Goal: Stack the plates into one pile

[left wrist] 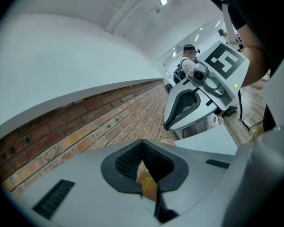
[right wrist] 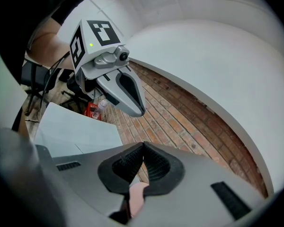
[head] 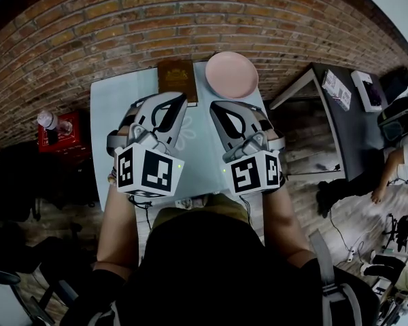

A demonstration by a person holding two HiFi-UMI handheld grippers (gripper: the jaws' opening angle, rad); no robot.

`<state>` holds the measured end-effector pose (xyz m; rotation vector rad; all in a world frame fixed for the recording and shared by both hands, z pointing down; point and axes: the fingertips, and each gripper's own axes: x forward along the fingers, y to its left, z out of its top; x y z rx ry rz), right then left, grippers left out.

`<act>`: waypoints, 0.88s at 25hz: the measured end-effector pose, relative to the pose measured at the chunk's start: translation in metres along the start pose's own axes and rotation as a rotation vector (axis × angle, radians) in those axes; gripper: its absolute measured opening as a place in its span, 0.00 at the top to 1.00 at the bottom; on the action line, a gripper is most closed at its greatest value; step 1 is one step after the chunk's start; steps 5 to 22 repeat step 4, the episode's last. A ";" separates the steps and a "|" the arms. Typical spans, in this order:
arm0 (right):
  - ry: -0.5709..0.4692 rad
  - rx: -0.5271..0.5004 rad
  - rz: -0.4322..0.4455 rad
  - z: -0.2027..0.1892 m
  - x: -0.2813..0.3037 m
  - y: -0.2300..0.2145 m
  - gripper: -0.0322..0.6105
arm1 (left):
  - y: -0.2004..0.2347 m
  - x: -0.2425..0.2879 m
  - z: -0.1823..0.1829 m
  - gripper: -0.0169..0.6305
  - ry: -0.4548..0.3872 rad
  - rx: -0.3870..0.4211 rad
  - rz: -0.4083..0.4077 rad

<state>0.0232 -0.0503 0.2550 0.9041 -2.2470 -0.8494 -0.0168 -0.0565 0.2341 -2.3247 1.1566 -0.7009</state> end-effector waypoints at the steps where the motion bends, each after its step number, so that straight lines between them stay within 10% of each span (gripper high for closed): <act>1: -0.001 0.000 0.001 0.001 0.000 0.000 0.90 | 0.000 0.000 0.000 0.94 0.000 -0.001 0.001; 22: -0.007 0.000 0.003 0.002 0.002 0.001 0.90 | 0.002 -0.002 0.000 0.94 0.000 -0.002 0.014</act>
